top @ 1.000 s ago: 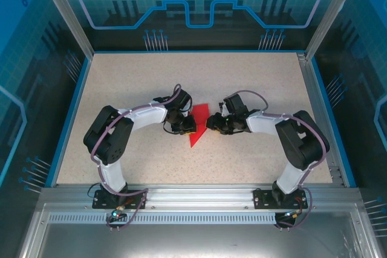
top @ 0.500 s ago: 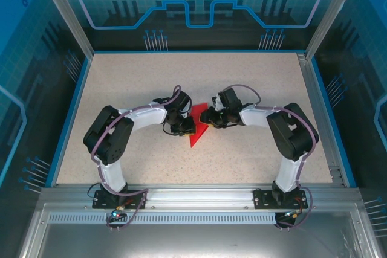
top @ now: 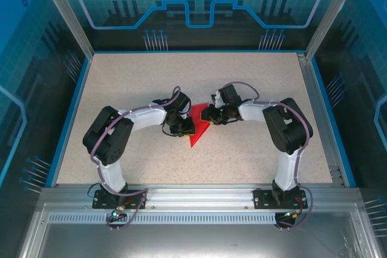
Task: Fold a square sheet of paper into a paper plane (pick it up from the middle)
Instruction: Third fold the triangle at the center of the table.
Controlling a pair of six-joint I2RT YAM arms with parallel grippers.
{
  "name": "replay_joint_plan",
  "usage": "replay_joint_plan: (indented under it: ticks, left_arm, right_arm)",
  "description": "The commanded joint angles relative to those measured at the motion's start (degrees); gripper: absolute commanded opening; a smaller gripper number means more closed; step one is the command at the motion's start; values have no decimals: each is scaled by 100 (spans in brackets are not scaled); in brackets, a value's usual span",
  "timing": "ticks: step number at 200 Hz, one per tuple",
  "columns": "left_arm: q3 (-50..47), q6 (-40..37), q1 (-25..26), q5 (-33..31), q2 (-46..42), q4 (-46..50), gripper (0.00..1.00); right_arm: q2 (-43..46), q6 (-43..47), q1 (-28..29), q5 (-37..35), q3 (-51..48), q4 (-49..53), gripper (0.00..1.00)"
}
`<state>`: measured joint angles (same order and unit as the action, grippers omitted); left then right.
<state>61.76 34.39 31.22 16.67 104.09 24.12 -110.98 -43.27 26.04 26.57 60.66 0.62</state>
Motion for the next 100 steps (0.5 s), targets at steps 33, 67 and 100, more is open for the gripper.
replay_joint_plan:
  ticks: [33, 67, 100]
  left_arm:
    - [-247, -12, -42, -128, -592, -45, 28]
    - [-270, 24, -39, -100, -679, -71, 29]
    - [-303, -1, -38, -93, -745, -50, 31]
  right_arm:
    - [114, -357, -57, 80, -181, -249, 11]
    - [321, -896, 79, -124, -544, -772, 7]
    - [666, -1554, 229, -611, -887, -1167, 5]
